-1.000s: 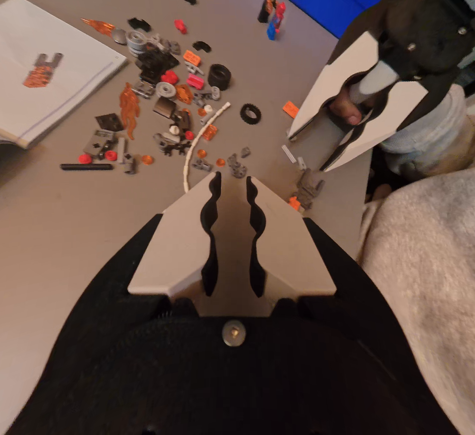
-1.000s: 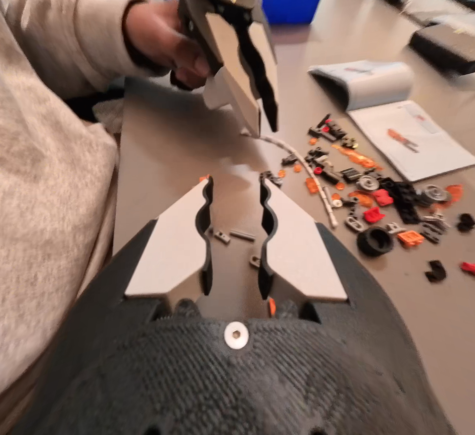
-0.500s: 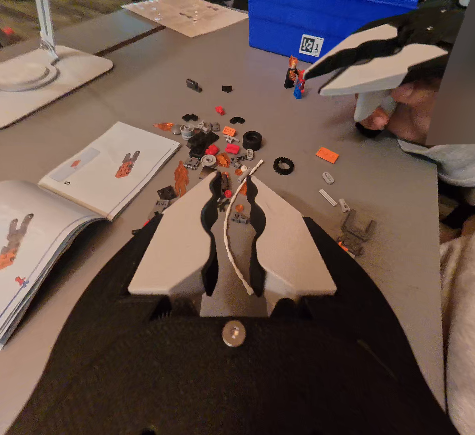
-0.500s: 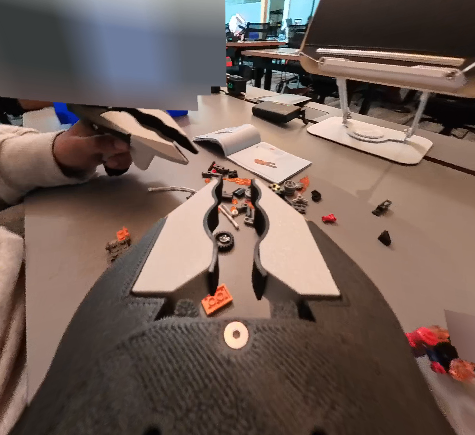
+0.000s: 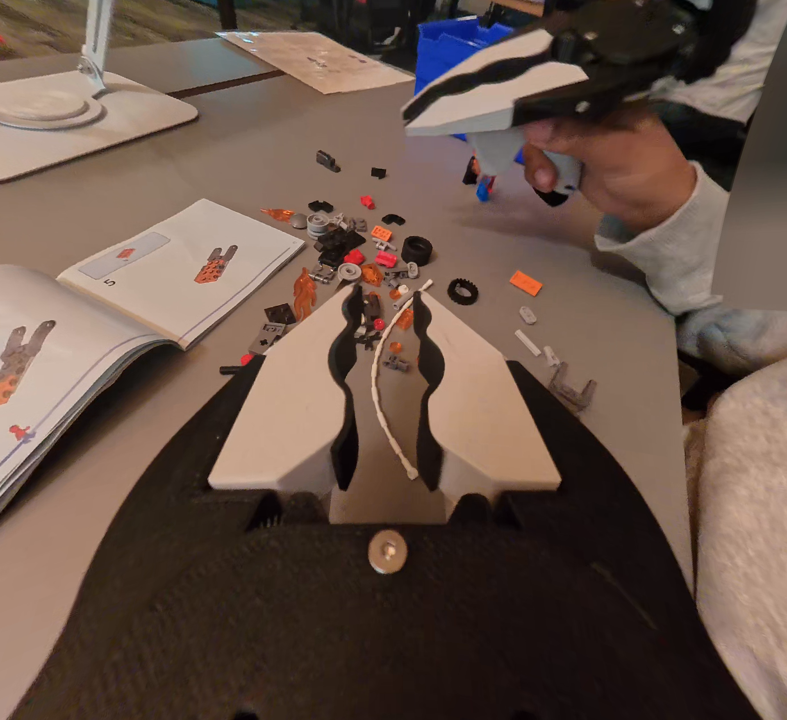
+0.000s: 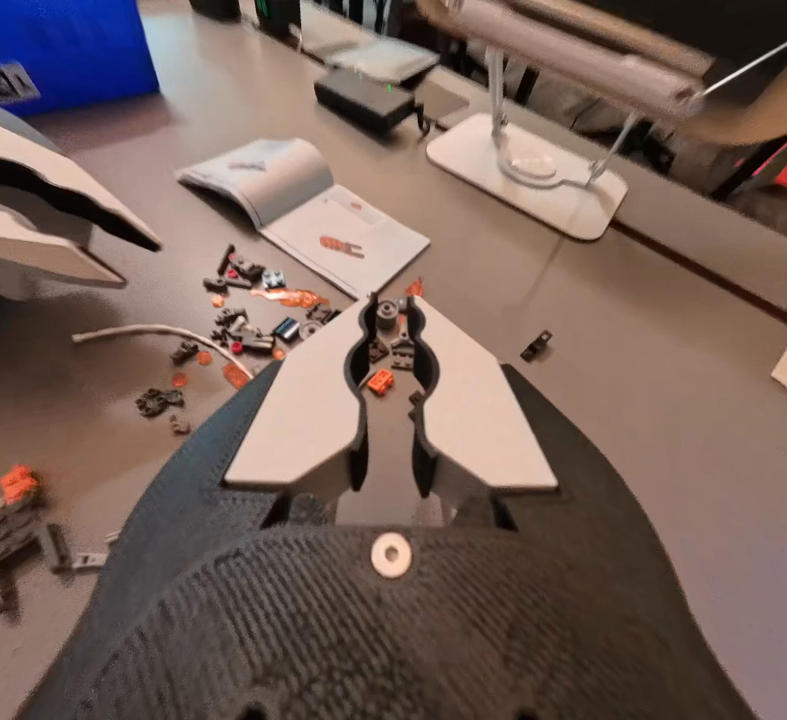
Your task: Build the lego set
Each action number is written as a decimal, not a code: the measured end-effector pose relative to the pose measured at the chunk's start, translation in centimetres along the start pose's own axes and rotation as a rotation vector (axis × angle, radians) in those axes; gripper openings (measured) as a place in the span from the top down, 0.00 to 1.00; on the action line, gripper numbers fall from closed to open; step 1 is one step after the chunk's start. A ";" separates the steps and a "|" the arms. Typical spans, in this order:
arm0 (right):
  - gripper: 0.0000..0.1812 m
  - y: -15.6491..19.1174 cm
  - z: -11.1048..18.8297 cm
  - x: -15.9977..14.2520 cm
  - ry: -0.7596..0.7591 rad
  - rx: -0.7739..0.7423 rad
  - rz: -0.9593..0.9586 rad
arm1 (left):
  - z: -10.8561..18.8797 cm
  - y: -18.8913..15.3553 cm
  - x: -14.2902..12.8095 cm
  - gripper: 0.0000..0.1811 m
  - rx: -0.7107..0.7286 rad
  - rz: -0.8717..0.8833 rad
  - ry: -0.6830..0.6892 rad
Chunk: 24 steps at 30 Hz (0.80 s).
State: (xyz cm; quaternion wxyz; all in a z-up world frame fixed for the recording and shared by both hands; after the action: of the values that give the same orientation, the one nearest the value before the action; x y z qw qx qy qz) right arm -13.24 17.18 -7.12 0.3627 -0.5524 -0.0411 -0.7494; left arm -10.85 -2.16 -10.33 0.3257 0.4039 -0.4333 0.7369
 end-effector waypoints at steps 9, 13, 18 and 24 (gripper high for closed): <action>0.93 0.8 -2.9 -5.0 0.247 0.076 -0.049 | -0.1 -0.3 -0.4 0.86 -0.008 -0.033 0.043; 0.91 1.3 -3.2 -6.0 0.260 0.137 -0.129 | -0.1 -0.4 -0.5 0.86 -0.014 -0.036 0.044; 0.92 1.6 -3.8 -6.6 0.291 0.165 -0.151 | 0.0 -0.4 -0.5 0.86 -0.012 -0.036 0.044; 0.94 1.3 -3.2 -6.3 0.254 0.153 -0.113 | 0.0 -0.4 -0.5 0.86 -0.016 -0.031 0.043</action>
State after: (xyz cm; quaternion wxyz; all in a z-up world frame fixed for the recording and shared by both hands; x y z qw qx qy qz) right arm -14.21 17.83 -14.20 0.3634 -0.4207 -0.0831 -0.8271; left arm -10.26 -2.07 -10.59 0.3496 0.3919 -0.4260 0.7367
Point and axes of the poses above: each gripper's, where its closed fingertips meet, z back along the fingers, x out of its top, y = z × x across the jaws, the point moved 6 cm from there along z, back along the fingers, and after that the axes turned 13 degrees about z, right-handed, at the moved point
